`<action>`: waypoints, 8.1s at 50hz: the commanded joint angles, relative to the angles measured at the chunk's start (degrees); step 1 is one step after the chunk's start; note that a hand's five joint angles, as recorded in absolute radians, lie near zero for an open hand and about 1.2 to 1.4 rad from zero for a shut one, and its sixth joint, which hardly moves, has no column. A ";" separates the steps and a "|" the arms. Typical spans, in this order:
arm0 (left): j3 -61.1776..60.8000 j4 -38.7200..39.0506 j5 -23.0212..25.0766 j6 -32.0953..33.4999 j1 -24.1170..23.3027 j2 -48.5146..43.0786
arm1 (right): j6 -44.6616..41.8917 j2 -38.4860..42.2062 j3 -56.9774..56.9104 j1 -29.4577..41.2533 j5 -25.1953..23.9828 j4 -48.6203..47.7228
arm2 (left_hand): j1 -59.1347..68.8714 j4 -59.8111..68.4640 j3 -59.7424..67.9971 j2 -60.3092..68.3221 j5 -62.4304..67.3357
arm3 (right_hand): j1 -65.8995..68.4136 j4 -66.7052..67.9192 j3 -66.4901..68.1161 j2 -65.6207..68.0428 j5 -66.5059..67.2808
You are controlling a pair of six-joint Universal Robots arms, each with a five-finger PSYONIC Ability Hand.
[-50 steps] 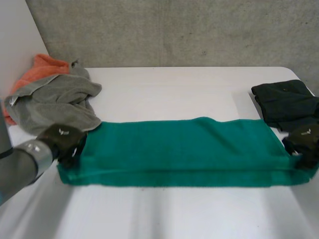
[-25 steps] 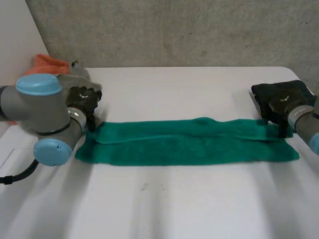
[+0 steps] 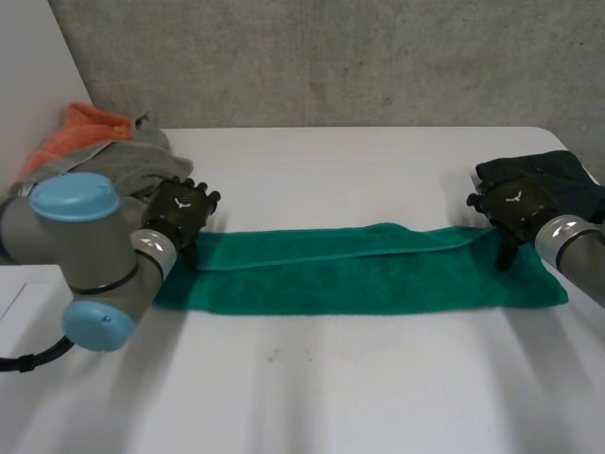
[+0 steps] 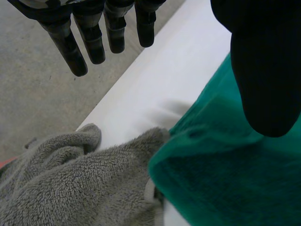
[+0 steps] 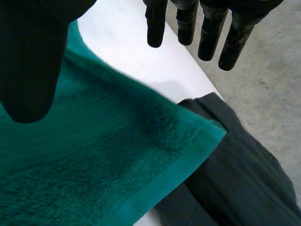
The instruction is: Fold the laundry.
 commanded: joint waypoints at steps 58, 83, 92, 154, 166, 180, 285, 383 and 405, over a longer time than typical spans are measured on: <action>-15.47 12.83 0.07 -5.85 0.32 15.01 | 4.37 -8.87 19.53 -11.52 -4.06 -3.75 | 4.84 4.02 3.44 3.81 3.26 | 18.06 16.39 17.59 17.27 16.03; -18.19 11.42 0.07 -5.94 0.58 20.99 | -1.17 -16.41 21.56 -26.80 -4.76 -7.45 | 4.67 3.85 3.27 3.64 3.10 | 68.13 66.46 67.67 67.34 66.10; -20.12 10.63 0.07 -6.03 1.02 23.01 | -9.96 -19.12 18.39 -27.18 -4.14 -4.82 | 4.67 3.85 3.27 3.64 3.10 | 68.13 66.46 67.67 67.34 66.10; -0.78 5.36 -5.98 -11.83 -19.64 1.30 | 6.77 -12.82 28.33 7.03 4.09 -7.00 | 5.68 4.86 4.28 4.65 4.10 | 67.94 66.28 67.48 67.16 65.92; -11.41 2.46 -8.63 -12.44 -11.91 16.14 | -5.48 -13.17 14.80 26.78 11.33 -9.81 | 5.00 4.19 3.61 3.98 3.43 | 68.13 66.46 67.67 67.34 66.10; -14.68 2.54 -9.07 -14.90 -7.86 20.64 | -3.48 -5.07 11.97 41.40 4.20 -13.60 | 4.67 3.85 3.27 3.64 3.10 | -1.87 -3.54 -2.33 -2.66 -3.90; -0.70 -11.34 24.86 -19.30 -11.72 20.81 | 19.39 2.74 11.45 33.22 8.69 -23.09 | 4.84 4.02 3.44 3.81 3.26 | 54.44 52.78 53.98 53.66 52.42; -2.28 -9.59 22.31 -19.56 -15.60 26.35 | 7.86 -11.22 -8.51 -36.05 6.31 -7.70 | 3.49 2.68 2.10 2.47 1.92 | -1.87 -3.54 -2.33 -2.66 -3.90; 9.40 0.53 16.33 -16.93 15.16 10.64 | 18.52 -23.28 26.12 14.32 -9.07 -35.58 | 2.48 1.67 1.08 1.46 0.91 | -1.87 -3.54 -2.33 -2.66 -3.90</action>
